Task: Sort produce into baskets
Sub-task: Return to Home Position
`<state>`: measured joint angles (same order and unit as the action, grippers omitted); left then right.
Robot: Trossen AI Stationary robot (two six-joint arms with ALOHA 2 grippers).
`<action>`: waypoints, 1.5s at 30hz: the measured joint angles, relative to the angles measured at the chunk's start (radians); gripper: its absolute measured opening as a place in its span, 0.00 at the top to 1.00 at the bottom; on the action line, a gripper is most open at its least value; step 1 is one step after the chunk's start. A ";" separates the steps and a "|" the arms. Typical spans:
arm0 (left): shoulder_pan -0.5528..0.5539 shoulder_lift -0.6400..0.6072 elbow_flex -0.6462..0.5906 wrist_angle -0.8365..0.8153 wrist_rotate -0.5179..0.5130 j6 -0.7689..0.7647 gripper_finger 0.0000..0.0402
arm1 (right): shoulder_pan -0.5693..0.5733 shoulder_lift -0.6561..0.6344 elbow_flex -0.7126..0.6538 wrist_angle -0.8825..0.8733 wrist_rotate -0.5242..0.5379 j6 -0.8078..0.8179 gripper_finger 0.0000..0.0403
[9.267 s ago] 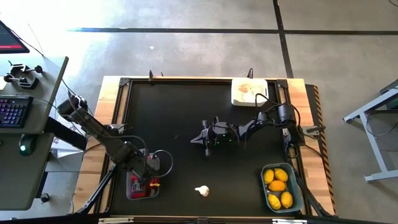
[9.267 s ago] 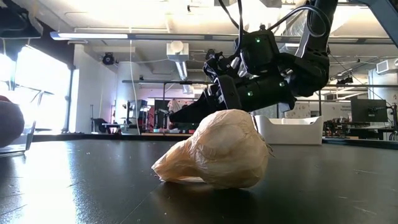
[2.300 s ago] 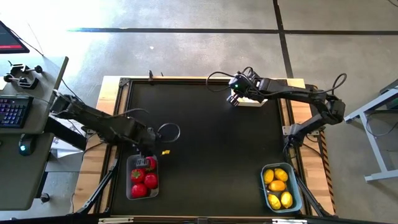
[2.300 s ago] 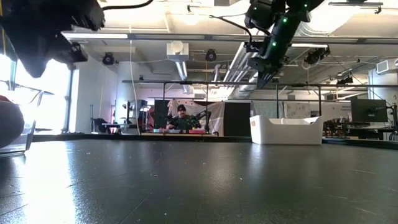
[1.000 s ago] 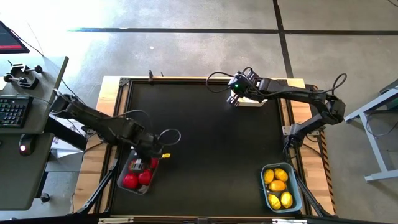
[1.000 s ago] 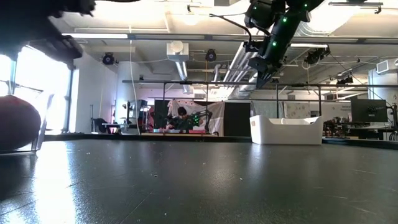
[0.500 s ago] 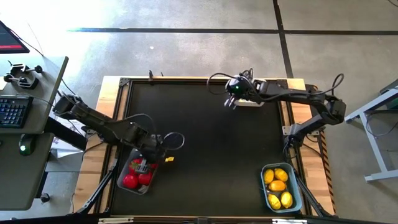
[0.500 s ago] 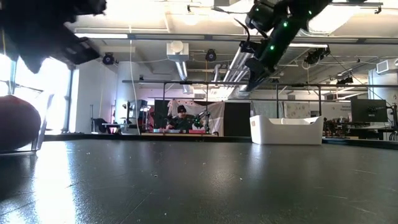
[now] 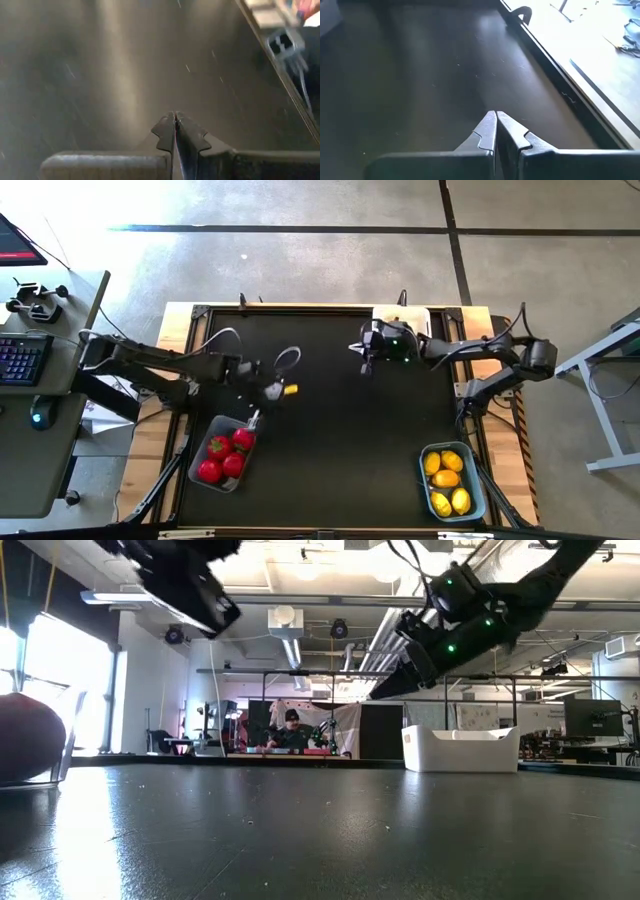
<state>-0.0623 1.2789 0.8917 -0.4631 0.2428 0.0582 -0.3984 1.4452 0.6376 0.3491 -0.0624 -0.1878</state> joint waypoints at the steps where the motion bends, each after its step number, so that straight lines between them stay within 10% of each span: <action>1: 0.028 0.000 -0.016 0.051 0.020 0.015 1.00 | 0.000 0.000 -0.015 0.023 -0.005 0.004 1.00; 18: 0.355 0.001 -0.329 0.948 0.142 -0.011 1.00 | 0.039 -0.052 -0.133 0.263 -0.018 0.056 1.00; 45: 0.556 -0.050 -0.592 1.364 0.139 -0.109 1.00 | 0.118 -0.941 -0.511 -0.101 0.162 0.138 1.00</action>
<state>0.4932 1.2290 0.2998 0.9007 0.3813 -0.0504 -0.2802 0.5044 0.1265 0.2477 0.0996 -0.0494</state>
